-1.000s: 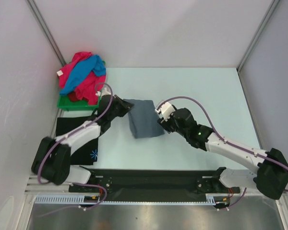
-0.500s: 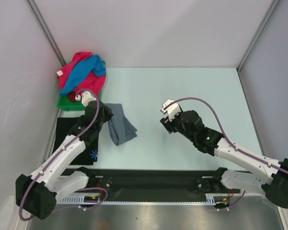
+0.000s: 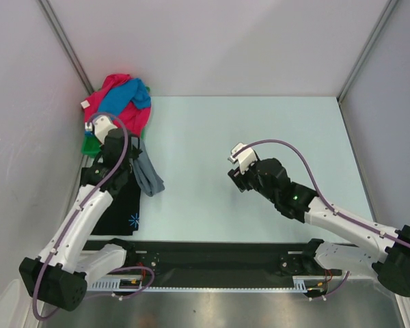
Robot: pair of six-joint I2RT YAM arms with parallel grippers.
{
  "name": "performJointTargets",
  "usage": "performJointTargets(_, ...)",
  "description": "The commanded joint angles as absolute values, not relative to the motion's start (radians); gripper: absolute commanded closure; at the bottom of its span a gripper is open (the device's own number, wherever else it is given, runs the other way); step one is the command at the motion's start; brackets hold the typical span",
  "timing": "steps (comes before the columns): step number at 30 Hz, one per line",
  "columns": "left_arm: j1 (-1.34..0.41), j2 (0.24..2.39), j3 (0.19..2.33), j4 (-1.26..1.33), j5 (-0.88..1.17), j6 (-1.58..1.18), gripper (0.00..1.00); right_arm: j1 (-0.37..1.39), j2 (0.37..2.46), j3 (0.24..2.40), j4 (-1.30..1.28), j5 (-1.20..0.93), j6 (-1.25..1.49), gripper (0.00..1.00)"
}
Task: Fold and stack the t-shirts
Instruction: Neatly place the folded tshirt to the corner
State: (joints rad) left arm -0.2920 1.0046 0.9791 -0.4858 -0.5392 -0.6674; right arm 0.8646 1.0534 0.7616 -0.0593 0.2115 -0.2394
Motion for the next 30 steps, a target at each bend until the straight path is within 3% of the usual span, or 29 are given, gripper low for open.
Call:
performJointTargets(1,-0.239,1.011,1.045,-0.45,-0.517,-0.598,1.0,0.87,1.054,0.75,-0.018,0.199,-0.229,0.4)
performJointTargets(13,-0.068,1.068,1.123,-0.414,-0.408,-0.564,1.0,0.85,1.062,0.723,-0.011,0.172,-0.226,0.39)
performJointTargets(30,0.129,1.078,1.058,-0.368,-0.295,-0.61,1.0,0.828,1.086,0.71,0.038,0.133,-0.23,0.4)
